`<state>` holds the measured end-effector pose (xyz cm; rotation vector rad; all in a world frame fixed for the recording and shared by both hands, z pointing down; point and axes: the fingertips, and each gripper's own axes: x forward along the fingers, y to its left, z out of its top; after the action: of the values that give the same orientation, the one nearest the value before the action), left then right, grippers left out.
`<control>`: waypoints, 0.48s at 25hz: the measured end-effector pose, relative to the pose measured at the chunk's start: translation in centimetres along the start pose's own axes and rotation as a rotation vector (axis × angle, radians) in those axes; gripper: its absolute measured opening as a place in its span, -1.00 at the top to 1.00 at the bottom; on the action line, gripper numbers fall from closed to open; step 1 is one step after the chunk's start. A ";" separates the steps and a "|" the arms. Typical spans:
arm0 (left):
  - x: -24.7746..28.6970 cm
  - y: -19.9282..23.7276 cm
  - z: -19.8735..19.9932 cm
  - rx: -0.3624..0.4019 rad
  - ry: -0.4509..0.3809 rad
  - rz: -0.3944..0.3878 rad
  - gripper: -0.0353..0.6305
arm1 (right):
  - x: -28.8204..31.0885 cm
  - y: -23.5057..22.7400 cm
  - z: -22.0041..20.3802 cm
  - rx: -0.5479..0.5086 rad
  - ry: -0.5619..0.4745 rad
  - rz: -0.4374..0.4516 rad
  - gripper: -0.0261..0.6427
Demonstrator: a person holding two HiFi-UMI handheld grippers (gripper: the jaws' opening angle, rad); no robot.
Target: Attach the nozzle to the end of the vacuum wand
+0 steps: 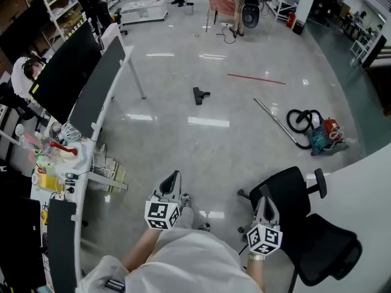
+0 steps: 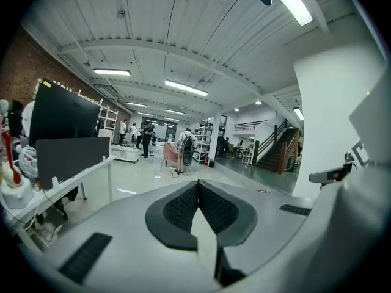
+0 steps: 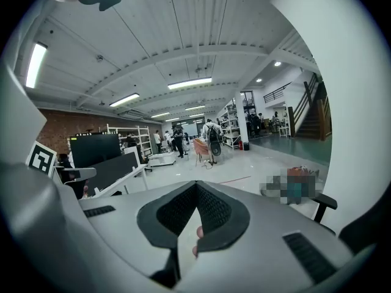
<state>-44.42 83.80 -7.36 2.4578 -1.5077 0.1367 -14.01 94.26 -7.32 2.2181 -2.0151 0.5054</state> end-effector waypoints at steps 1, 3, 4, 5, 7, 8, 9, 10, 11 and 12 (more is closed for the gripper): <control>0.6 0.4 0.0 0.000 0.003 -0.008 0.86 | 0.7 0.4 0.4 -0.005 0.002 0.001 0.91; 1.8 1.4 0.0 -0.009 0.014 -0.022 0.86 | 2.3 1.2 0.9 -0.015 0.008 0.001 0.91; 2.5 2.0 0.1 -0.015 0.019 -0.028 0.86 | 3.2 1.6 1.2 -0.019 0.011 0.000 0.91; 3.2 2.7 0.2 -0.021 0.024 -0.032 0.86 | 4.1 2.1 1.4 -0.021 0.014 0.000 0.91; 4.8 4.1 0.8 -0.024 0.022 -0.041 0.86 | 6.1 3.2 2.0 -0.026 0.015 0.003 0.91; 5.6 4.7 1.2 -0.022 0.016 -0.047 0.86 | 7.1 3.8 2.4 -0.031 0.012 0.007 0.91; 6.4 5.4 1.7 -0.018 0.007 -0.053 0.86 | 8.1 4.4 2.9 -0.036 0.008 0.012 0.91; 7.3 6.1 2.2 -0.012 -0.002 -0.058 0.86 | 9.2 5.1 3.3 -0.040 0.003 0.016 0.91; 8.1 6.8 2.7 -0.007 -0.009 -0.061 0.86 | 10.3 5.8 3.7 -0.042 -0.002 0.019 0.91; 8.8 7.6 3.1 -0.002 -0.015 -0.062 0.86 | 11.2 6.4 4.0 -0.044 -0.007 0.022 0.91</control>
<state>-47.31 72.08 -7.22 2.5058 -1.4356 0.1055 -18.89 81.69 -8.51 2.1784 -2.0359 0.4519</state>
